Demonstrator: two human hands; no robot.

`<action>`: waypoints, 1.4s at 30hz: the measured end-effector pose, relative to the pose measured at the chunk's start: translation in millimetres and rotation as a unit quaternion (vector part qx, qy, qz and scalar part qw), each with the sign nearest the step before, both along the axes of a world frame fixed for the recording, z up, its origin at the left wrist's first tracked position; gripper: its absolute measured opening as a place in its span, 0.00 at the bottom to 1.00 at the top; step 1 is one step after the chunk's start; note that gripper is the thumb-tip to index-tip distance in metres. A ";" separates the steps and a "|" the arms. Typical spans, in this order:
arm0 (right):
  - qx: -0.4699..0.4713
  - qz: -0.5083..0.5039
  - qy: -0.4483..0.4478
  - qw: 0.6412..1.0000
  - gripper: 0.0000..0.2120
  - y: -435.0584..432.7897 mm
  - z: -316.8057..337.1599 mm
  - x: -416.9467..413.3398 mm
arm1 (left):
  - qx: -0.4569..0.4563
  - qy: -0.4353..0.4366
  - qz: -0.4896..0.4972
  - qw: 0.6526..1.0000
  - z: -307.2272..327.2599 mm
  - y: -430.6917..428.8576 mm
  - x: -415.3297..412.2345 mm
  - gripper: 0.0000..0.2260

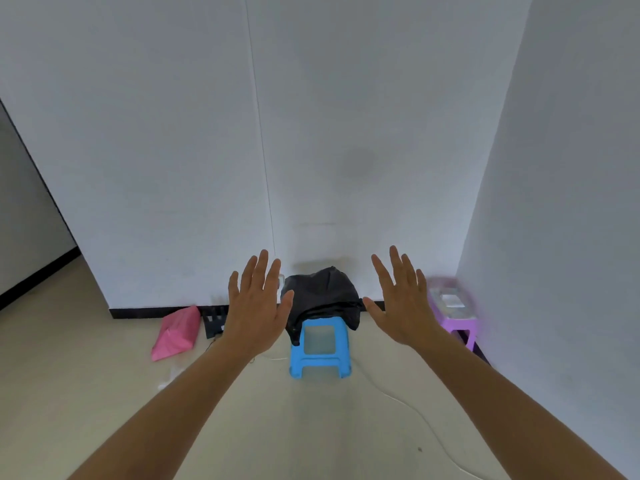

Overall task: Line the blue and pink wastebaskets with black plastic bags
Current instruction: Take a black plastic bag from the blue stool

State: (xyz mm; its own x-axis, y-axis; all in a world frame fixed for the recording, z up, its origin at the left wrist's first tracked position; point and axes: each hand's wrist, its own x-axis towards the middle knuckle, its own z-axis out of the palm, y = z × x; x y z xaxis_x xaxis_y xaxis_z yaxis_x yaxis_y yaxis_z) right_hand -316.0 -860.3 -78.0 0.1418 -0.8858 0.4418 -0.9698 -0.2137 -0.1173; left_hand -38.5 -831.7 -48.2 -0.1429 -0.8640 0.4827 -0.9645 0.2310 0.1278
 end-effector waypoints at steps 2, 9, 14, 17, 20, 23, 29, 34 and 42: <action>0.007 0.014 0.035 0.999 0.38 -55.7 -11.6 11.0 | 0.011 -0.007 0.014 1.000 -14.1 -56.2 10.6 0.30; 0.081 -0.017 0.071 0.994 0.38 -247.3 -67.4 30.1 | 0.098 -0.020 0.065 0.993 -89.1 -261.3 54.0 0.28; 0.112 -0.040 0.080 0.990 0.38 -363.0 -86.0 13.0 | 0.166 -0.042 0.068 0.983 -115.6 -400.8 59.9 0.28; 0.123 -0.049 0.088 0.987 0.38 -420.0 -104.5 -8.3 | 0.194 -0.055 0.052 0.978 -133.7 -468.9 41.2 0.28; 0.151 -0.063 0.081 0.983 0.38 -487.6 -134.2 -26.8 | 0.213 -0.074 0.031 0.974 -157.8 -534.7 21.0 0.28; 0.202 -0.066 0.077 0.974 0.38 -554.4 -174.8 -37.4 | 0.254 -0.093 0.049 0.961 -194.2 -586.6 6.1 0.28; 0.290 -0.029 0.087 0.953 0.38 -643.6 -254.5 -38.8 | 0.363 -0.070 0.088 0.925 -271.3 -658.1 -6.9 0.29; 0.361 -0.006 0.094 0.928 0.35 -680.2 -347.8 -25.5 | 0.427 -0.026 0.110 0.897 -361.4 -682.8 -4.3 0.28; 0.386 -0.088 0.109 0.912 0.36 -696.2 -510.5 5.3 | 0.494 0.011 0.147 0.857 -537.1 -685.5 7.5 0.32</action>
